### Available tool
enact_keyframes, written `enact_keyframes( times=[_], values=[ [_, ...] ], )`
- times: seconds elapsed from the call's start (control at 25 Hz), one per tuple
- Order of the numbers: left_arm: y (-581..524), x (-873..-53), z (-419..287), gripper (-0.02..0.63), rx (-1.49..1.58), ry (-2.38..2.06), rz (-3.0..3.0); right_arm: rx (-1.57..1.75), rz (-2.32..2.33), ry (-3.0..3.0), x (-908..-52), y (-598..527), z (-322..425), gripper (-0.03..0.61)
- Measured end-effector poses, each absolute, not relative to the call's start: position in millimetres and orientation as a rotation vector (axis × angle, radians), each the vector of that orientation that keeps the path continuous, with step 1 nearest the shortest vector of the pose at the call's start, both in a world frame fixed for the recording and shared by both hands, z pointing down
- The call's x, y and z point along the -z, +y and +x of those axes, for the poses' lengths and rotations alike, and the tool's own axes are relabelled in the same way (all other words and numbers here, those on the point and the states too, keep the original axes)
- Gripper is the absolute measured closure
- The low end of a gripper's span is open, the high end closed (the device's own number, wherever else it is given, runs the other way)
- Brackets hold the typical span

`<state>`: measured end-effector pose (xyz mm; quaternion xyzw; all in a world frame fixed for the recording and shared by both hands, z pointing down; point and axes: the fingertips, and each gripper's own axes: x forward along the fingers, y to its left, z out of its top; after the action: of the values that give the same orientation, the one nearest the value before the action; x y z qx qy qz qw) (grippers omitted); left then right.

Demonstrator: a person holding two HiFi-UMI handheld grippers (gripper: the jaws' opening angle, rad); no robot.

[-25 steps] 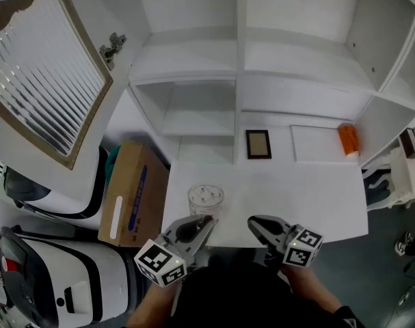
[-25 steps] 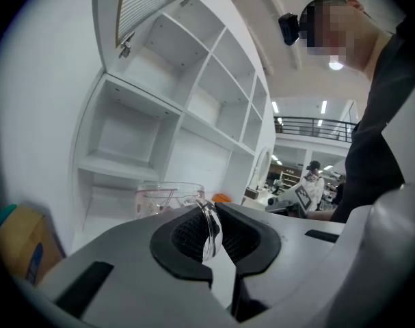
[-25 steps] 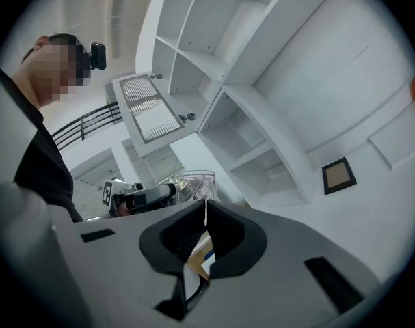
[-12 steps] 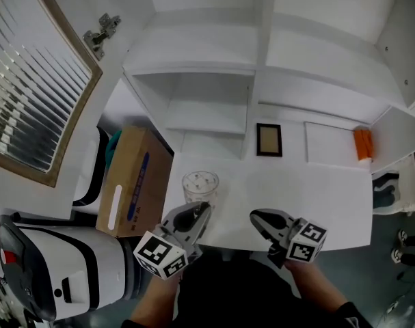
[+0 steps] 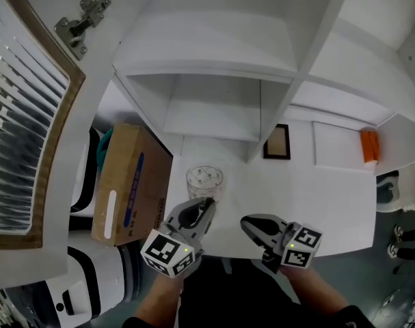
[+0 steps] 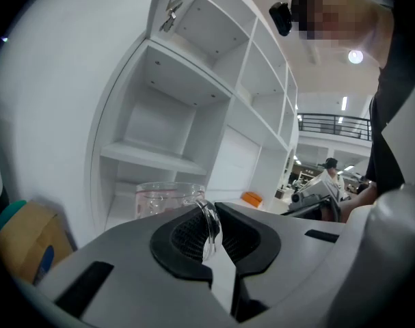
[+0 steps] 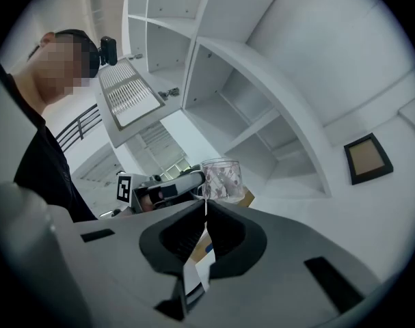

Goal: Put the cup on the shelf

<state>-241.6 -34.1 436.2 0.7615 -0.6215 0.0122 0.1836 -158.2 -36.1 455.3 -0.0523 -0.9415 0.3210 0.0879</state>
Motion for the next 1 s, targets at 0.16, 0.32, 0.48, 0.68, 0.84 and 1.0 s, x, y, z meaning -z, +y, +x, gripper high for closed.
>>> enact_keyframes(
  times=[0.16,0.32,0.48,0.68,0.84,1.0],
  values=[
    [-51,-455,-264,0.584,-0.093,-1.816,2.138,-0.99,-0.187,-2.768,-468,-33,-170,0.561],
    [-69,-477,-280,0.584,-0.089,-1.871,2.099,-1.037,-0.244,-2.724,-483,-26,-178,0.561],
    [-86,-501,-288,0.584,-0.065,-1.887,2.075,-1.007,-0.308,-2.753,-484,-28,-200,0.561],
    [-104,-526,-296,0.584,-0.017,-1.891,2.041,-1.045,-0.327,-2.753,-499,-30,-215,0.561],
    [-118,-538,-315,0.584,-0.021,-1.926,2.026,-1.074,-0.336,-2.714,-515,-22,-214,0.561],
    [-131,-550,-334,0.584,-0.034,-1.963,2.008,-1.114,-0.317,-2.683,-527,-16,-210,0.561]
  ],
)
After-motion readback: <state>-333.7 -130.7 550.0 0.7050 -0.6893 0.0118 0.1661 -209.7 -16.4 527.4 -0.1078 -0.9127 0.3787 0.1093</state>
